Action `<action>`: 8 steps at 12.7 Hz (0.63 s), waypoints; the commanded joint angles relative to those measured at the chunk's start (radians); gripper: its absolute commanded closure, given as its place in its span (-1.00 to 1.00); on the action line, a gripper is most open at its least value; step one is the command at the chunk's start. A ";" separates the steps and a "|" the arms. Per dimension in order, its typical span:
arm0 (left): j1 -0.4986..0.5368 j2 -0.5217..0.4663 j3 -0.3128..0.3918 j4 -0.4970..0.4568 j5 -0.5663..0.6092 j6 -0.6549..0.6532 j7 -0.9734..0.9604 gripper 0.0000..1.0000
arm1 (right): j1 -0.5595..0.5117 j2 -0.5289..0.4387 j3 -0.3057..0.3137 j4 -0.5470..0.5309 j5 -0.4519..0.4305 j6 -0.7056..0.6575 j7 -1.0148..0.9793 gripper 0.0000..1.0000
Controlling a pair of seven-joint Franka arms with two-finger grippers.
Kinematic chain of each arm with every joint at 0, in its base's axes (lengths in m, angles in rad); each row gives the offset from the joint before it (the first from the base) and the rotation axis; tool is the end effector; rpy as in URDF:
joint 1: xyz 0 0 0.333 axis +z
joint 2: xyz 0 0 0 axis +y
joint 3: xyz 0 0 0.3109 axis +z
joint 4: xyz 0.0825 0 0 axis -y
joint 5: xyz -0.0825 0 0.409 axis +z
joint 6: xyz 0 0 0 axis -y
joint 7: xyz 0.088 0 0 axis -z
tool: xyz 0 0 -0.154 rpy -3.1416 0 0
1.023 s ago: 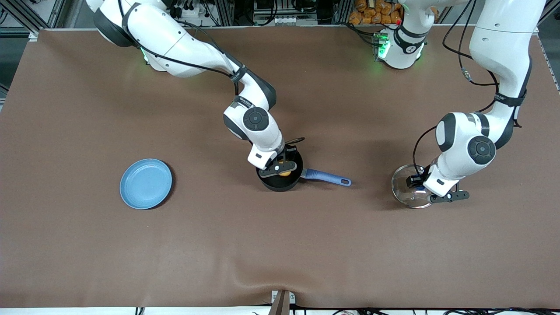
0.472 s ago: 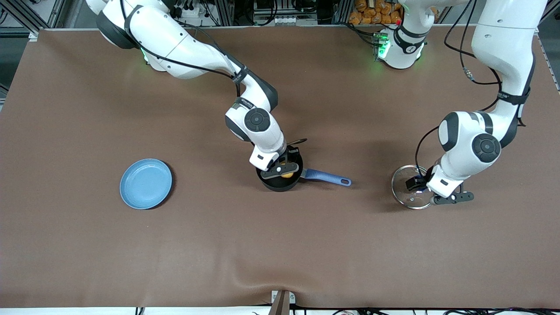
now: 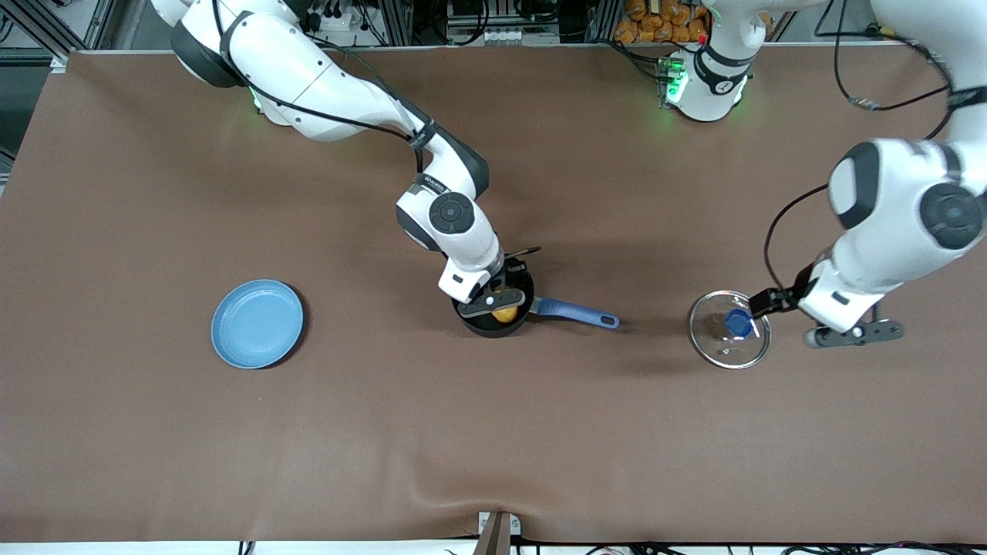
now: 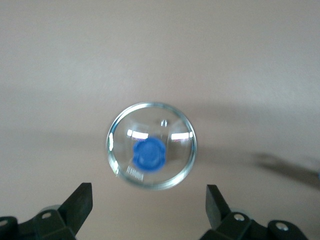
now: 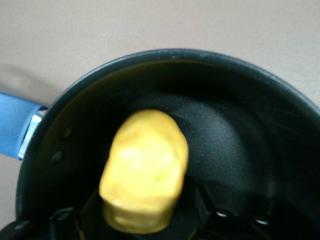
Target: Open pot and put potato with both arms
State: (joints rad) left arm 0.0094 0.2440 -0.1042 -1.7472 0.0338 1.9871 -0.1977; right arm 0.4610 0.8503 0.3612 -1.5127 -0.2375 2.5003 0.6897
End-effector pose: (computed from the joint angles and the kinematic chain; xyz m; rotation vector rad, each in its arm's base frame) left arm 0.6472 -0.0550 0.3696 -3.1322 -0.1445 0.0028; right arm 0.5388 0.5239 0.1336 -2.9220 -0.2482 -0.1129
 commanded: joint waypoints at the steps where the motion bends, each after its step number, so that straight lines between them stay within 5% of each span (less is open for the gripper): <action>1: 0.001 -0.018 -0.031 0.156 0.001 -0.207 -0.044 -1.00 | -0.014 0.003 0.004 0.037 -0.029 -0.005 0.011 -1.00; 4: 0.009 -0.095 -0.060 0.195 0.003 -0.333 -0.042 -1.00 | -0.050 -0.011 0.013 0.042 -0.023 -0.024 0.005 -1.00; 8: 0.009 -0.114 -0.061 0.288 0.004 -0.428 -0.040 -1.00 | -0.064 -0.042 0.021 0.192 -0.022 -0.257 0.004 -1.00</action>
State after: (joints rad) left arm 0.0099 0.1294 -0.1564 -1.5044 0.0338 1.6175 -0.2369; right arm 0.4169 0.8320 0.3614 -1.3873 -0.2375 2.3558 0.6889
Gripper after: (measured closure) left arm 0.000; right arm 0.000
